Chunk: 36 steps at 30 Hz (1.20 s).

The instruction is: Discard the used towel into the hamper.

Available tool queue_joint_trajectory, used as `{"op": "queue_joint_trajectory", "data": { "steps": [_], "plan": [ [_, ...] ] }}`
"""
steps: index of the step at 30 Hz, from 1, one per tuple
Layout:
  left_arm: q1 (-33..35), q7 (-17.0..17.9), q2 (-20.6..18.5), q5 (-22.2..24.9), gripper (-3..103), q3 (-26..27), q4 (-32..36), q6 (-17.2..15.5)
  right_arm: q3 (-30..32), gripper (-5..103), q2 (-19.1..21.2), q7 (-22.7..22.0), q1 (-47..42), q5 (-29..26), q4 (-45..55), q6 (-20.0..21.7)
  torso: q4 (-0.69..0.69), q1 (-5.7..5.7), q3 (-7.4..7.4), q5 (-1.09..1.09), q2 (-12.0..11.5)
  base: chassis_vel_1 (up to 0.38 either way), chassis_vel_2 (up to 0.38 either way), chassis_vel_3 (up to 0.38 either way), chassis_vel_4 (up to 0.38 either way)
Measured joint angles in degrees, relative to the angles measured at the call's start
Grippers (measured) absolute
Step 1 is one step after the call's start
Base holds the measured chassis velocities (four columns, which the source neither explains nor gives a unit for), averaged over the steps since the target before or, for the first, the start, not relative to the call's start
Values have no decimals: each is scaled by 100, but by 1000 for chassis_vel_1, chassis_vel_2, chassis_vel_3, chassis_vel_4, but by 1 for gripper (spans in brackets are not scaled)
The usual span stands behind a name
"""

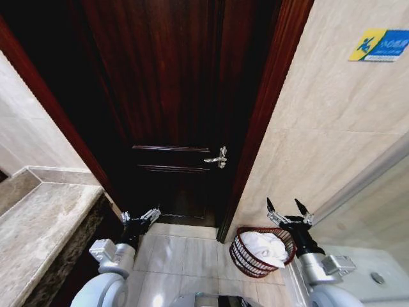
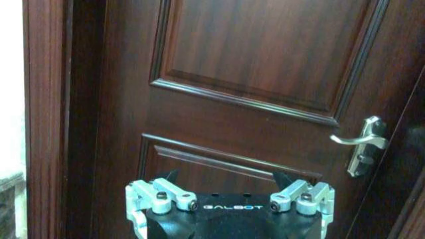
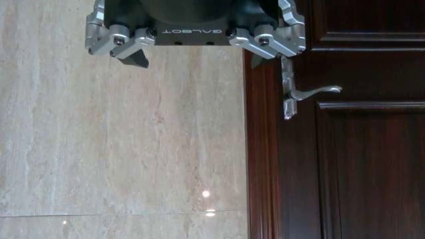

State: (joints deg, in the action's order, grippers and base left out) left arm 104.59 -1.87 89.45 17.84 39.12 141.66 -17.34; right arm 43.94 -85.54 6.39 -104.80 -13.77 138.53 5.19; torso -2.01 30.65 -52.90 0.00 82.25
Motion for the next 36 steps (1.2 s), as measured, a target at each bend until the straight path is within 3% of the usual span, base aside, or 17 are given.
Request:
{"op": "queue_joint_trajectory", "data": {
  "steps": [19, 36],
  "plan": [
    [0, 0, 1, 0, 97, -2, 0, 0, 3, 100, 2, 1, 0, -3, -7, -2, 0, 0, 0, 3, 0, -133, -132, 137, 124],
    [0, 0, -1, 0, 97, 0, 0, 0, 1, 100, 0, 1, 1, -3, -7, -2, 0, -3, 3, 1, -7, -3, 0, 0, 1]
  ]
}}
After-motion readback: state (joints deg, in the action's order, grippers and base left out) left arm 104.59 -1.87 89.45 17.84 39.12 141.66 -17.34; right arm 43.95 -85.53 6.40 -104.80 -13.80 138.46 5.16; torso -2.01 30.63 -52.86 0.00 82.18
